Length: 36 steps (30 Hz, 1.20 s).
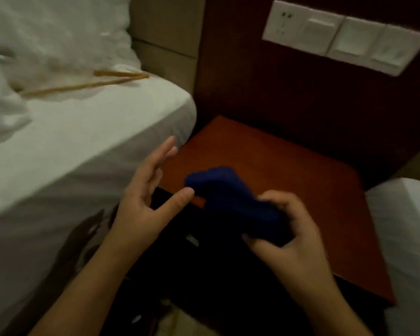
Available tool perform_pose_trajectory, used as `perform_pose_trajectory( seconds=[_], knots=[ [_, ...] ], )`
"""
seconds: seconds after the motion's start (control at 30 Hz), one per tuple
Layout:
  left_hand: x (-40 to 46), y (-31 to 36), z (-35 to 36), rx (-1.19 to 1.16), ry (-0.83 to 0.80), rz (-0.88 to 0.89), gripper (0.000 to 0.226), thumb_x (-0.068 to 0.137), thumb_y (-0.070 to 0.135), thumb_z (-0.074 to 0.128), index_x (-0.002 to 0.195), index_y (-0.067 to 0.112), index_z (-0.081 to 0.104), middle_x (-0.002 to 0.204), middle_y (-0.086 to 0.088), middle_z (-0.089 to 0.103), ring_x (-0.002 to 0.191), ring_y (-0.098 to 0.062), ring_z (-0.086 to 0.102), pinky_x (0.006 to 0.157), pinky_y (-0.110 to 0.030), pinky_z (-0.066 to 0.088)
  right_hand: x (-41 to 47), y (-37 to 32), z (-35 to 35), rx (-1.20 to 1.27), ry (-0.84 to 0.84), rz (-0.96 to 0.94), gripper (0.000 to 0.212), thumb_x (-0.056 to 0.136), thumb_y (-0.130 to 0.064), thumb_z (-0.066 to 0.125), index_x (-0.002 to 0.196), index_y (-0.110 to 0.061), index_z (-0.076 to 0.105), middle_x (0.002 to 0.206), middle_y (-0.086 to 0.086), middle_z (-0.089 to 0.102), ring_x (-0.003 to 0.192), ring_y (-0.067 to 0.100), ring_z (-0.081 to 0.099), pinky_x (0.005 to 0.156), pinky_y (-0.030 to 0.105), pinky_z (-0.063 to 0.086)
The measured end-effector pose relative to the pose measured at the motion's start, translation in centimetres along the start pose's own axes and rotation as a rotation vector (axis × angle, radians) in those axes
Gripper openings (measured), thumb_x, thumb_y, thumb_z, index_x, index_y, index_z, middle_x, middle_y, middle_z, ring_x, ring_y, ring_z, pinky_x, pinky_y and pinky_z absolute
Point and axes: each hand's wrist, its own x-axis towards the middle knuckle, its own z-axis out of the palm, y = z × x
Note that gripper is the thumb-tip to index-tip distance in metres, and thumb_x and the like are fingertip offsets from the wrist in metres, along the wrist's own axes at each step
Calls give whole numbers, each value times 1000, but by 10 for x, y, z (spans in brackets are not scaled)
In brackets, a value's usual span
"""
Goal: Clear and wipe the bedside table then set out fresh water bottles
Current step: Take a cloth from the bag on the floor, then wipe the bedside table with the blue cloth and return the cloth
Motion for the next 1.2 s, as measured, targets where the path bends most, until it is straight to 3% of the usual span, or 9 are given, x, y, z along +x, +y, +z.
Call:
perform_pose_trajectory(
  seconds=[0.07, 0.17, 0.23, 0.3, 0.4, 0.6, 0.8, 1.0, 1.2],
  knots=[
    [14, -9, 13, 109, 18, -5, 59, 78, 52, 65, 132, 54, 43, 136, 21, 50, 132, -6, 45, 110, -48, 37, 5, -15, -40, -2, 145, 6, 54, 69, 8, 74, 90, -41, 60, 94, -20, 66, 84, 2, 65, 66, 13, 51],
    [31, -31, 27, 399, -33, 14, 61, 79, 58, 58, 136, 51, 38, 134, 17, 48, 129, -14, 45, 105, -47, 41, 20, -7, -84, -166, 246, -8, 48, 79, -8, 73, 111, -38, 53, 109, -16, 60, 101, 6, 61, 80, 25, 53],
    [39, -44, 29, 535, -103, 24, 66, 78, 62, 54, 140, 43, 38, 137, 6, 48, 130, -21, 42, 106, -46, 39, 30, 19, -90, -438, 174, 16, 54, 81, -21, 69, 123, -42, 43, 123, -17, 47, 115, 7, 50, 94, 34, 49],
    [45, -55, 26, 614, -155, 36, 70, 78, 65, 51, 141, 41, 36, 138, 4, 48, 131, -23, 40, 105, -46, 37, 35, 54, -81, -678, -35, 94, 60, 87, -30, 64, 136, -43, 32, 138, -16, 36, 130, 8, 34, 109, 39, 37],
    [51, -67, 13, 668, -171, 41, 73, 77, 66, 52, 143, 39, 36, 137, 4, 49, 130, -23, 41, 104, -49, 39, 37, 89, -64, -954, -240, 99, 64, 91, -45, 53, 146, -43, 19, 154, -10, 20, 139, 13, 15, 115, 38, 23],
    [54, -87, -15, 591, -119, -18, 70, 76, 62, 61, 140, 38, 42, 133, 7, 52, 124, -19, 48, 101, -46, 45, 63, 93, -22, -915, -333, -102, 60, 93, -39, 52, 146, -38, 23, 154, -8, 23, 137, 17, 20, 112, 34, 23],
    [36, -82, -34, 502, 29, 1, 57, 76, 56, 59, 130, 52, 41, 122, 39, 40, 115, 18, 39, 95, -2, 30, 132, 94, 74, -955, -384, -232, 51, 94, -35, 47, 144, -33, 35, 153, 3, 30, 131, 33, 29, 110, 42, 28],
    [41, -77, -48, 525, 80, -49, 58, 75, 59, 57, 130, 57, 39, 123, 32, 44, 122, 0, 42, 96, -18, 34, 160, 99, 93, -1009, -396, -215, 50, 96, -31, 44, 144, -34, 33, 153, 3, 29, 130, 32, 29, 105, 43, 31],
    [48, -76, -28, 581, -14, -11, 62, 75, 61, 56, 134, 46, 42, 128, 14, 48, 123, -7, 43, 103, -30, 34, 96, 125, -55, -1091, -174, 16, 50, 94, -25, 50, 143, -31, 38, 150, 4, 35, 132, 29, 32, 109, 42, 30]
  ],
)
